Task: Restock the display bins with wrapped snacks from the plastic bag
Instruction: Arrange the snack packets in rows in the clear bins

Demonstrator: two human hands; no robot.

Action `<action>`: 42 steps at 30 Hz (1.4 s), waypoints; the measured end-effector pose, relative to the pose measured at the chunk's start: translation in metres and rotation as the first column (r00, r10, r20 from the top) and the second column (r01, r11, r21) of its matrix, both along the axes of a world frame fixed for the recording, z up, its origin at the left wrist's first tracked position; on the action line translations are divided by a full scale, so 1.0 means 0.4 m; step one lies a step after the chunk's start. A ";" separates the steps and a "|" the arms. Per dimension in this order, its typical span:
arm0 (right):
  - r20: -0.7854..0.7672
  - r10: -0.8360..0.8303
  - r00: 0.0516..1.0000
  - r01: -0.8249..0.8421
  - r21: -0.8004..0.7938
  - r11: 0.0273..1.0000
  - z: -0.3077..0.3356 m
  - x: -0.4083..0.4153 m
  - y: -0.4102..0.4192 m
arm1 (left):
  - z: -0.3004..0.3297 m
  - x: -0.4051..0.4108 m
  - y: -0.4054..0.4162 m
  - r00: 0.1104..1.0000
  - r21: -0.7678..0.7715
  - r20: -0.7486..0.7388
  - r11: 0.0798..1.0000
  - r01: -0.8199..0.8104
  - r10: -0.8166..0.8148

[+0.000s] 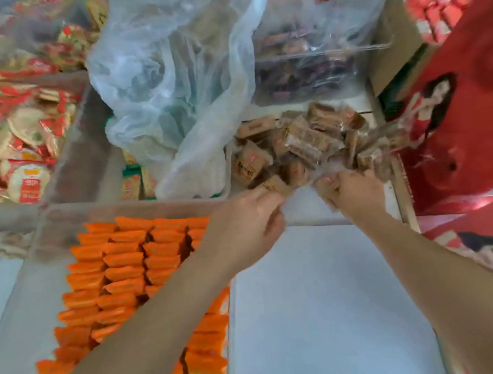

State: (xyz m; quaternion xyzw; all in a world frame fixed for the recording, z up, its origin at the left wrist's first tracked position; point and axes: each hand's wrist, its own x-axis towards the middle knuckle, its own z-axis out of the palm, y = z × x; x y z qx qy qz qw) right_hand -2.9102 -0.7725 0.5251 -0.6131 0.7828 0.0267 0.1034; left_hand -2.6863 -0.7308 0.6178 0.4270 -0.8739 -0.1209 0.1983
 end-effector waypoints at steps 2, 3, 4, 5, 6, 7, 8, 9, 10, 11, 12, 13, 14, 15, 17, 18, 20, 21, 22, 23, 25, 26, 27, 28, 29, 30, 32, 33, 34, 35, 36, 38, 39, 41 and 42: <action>0.110 -0.029 0.994 0.027 0.014 1.000 0.000 -0.007 0.012 | -0.008 -0.042 -0.021 0.999 0.018 0.021 0.999 -0.050 0.049; 0.163 -0.016 0.987 0.015 0.007 1.000 0.002 -0.008 0.027 | -0.016 -0.064 -0.038 0.993 0.046 0.082 0.995 -0.093 0.090; 0.208 -0.005 0.978 0.003 0.008 1.000 -0.001 -0.009 0.043 | -0.028 -0.084 -0.058 0.973 0.093 0.189 0.984 -0.155 0.135; 0.250 -0.008 0.968 0.005 0.010 1.000 -0.002 -0.015 0.059 | -0.043 -0.102 -0.081 0.935 0.136 0.309 0.964 -0.227 0.176; 0.324 -0.037 0.945 0.043 -0.011 0.999 0.007 -0.020 0.073 | -0.060 -0.116 -0.102 0.884 0.171 0.424 0.941 -0.291 0.197; 0.439 -0.091 0.894 0.113 -0.024 0.993 0.021 -0.026 0.084 | -0.078 -0.125 -0.121 0.835 0.199 0.511 0.917 -0.346 0.204; 0.584 -0.138 0.800 0.197 -0.039 0.980 0.043 -0.030 0.093 | -0.096 -0.132 -0.135 0.789 0.220 0.579 0.892 -0.394 0.205; 0.714 -0.161 0.681 0.270 -0.041 0.962 0.066 -0.034 0.101 | -0.117 -0.138 -0.146 0.746 0.235 0.634 0.869 -0.435 0.202; 0.810 -0.160 0.564 0.320 -0.036 0.947 0.091 -0.037 0.110 | -0.134 -0.142 -0.152 0.713 0.246 0.671 0.846 -0.472 0.203; 0.875 -0.151 0.460 0.349 -0.021 0.937 0.114 -0.041 0.124 | -0.149 -0.146 -0.155 0.690 0.254 0.691 0.822 -0.509 0.214; 0.920 -0.136 0.368 0.359 -0.005 0.933 0.132 -0.046 0.139 | -0.157 -0.151 -0.155 0.674 0.249 0.701 0.805 -0.538 0.233; 0.951 -0.124 0.285 0.356 0.015 0.935 0.150 -0.049 0.155 | -0.159 -0.156 -0.154 0.664 0.236 0.704 0.800 -0.552 0.251; 0.967 -0.113 0.227 0.346 0.028 0.938 0.167 -0.051 0.171 | -0.156 -0.161 -0.151 0.664 0.231 0.702 0.801 -0.552 0.255; 0.975 -0.099 0.198 0.334 0.028 0.942 0.181 -0.053 0.185 | -0.150 -0.164 -0.146 0.679 0.244 0.693 0.808 -0.536 0.242; 0.982 -0.067 0.174 0.346 0.002 0.938 0.203 -0.051 0.204 | -0.118 -0.162 -0.126 0.757 0.307 0.618 0.823 -0.478 0.209; 0.987 -0.050 0.154 0.370 -0.011 0.929 0.219 -0.042 0.210 | -0.093 -0.153 -0.110 0.817 0.339 0.538 0.833 -0.436 0.209; 0.996 -0.019 0.085 0.420 -0.019 0.907 0.248 -0.014 0.214 | -0.039 -0.120 -0.063 0.925 0.354 0.297 0.873 -0.336 0.236; 0.999 -0.003 0.045 0.440 -0.017 0.898 0.261 0.005 0.213 | -0.007 -0.094 -0.036 0.955 0.357 0.156 0.887 -0.293 0.252; 1.000 0.016 0.003 0.450 -0.016 0.893 0.277 0.028 0.212 | 0.023 -0.063 -0.007 0.964 0.376 0.024 0.891 -0.256 0.266; 0.998 0.036 -0.042 0.455 -0.013 0.891 0.291 0.053 0.209 | 0.045 -0.024 0.019 0.955 0.420 -0.081 0.879 -0.227 0.285; 0.987 0.070 -0.144 0.433 0.000 0.901 0.318 0.110 0.200 | 0.093 0.060 0.074 0.915 0.520 -0.230 0.836 -0.173 0.333; 0.980 0.077 -0.183 0.411 0.005 0.912 0.335 0.145 0.196 | 0.112 0.105 0.100 0.884 0.559 -0.289 0.814 -0.155 0.367; 0.973 0.086 -0.214 0.387 0.003 0.922 0.351 0.186 0.192 | 0.125 0.149 0.124 0.845 0.593 -0.347 0.793 -0.139 0.407; 0.969 0.101 -0.227 0.360 -0.013 0.933 0.368 0.231 0.189 | 0.138 0.191 0.149 0.798 0.624 -0.399 0.772 -0.125 0.452; 0.967 0.112 -0.229 0.328 -0.032 0.944 0.380 0.281 0.185 | 0.149 0.231 0.170 0.740 0.650 -0.456 0.753 -0.103 0.495; 0.969 0.112 -0.218 0.282 -0.047 0.958 0.393 0.335 0.183 | 0.158 0.270 0.189 0.672 0.679 -0.504 0.730 -0.080 0.542; 0.978 0.086 -0.191 0.165 -0.054 0.985 0.409 0.451 0.180 | 0.169 0.352 0.220 0.527 0.751 -0.538 0.658 -0.055 0.658; 0.983 0.069 -0.169 0.108 -0.051 0.993 0.414 0.513 0.182 | 0.163 0.405 0.229 0.458 0.786 -0.527 0.616 -0.059 0.716; 0.989 0.062 -0.134 0.070 -0.053 0.996 0.419 0.575 0.186 | 0.163 0.459 0.242 0.390 0.813 -0.514 0.579 -0.061 0.764; 0.993 0.061 -0.098 0.050 -0.056 0.997 0.425 0.635 0.188 | 0.159 0.523 0.251 0.328 0.835 -0.495 0.545 -0.078 0.805; 0.995 0.066 -0.068 0.047 -0.063 0.997 0.429 0.694 0.188 | 0.158 0.590 0.259 0.273 0.850 -0.478 0.518 -0.095 0.835; 0.996 0.083 -0.035 0.066 -0.081 0.995 0.430 0.805 0.184 | 0.155 0.735 0.277 0.207 0.857 -0.460 0.493 -0.151 0.863; 0.996 0.086 -0.024 0.062 -0.085 0.994 0.427 0.859 0.180 | 0.159 0.805 0.284 0.214 0.850 -0.446 0.486 -0.202 0.869; 0.990 0.114 0.080 0.013 -0.116 0.993 0.409 0.969 0.166 | 0.151 0.938 0.286 0.290 0.819 -0.398 0.480 -0.316 0.870; 0.974 0.147 0.174 -0.016 -0.147 0.989 0.392 1.025 0.157 | 0.141 1.001 0.277 0.357 0.788 -0.356 0.483 -0.382 0.864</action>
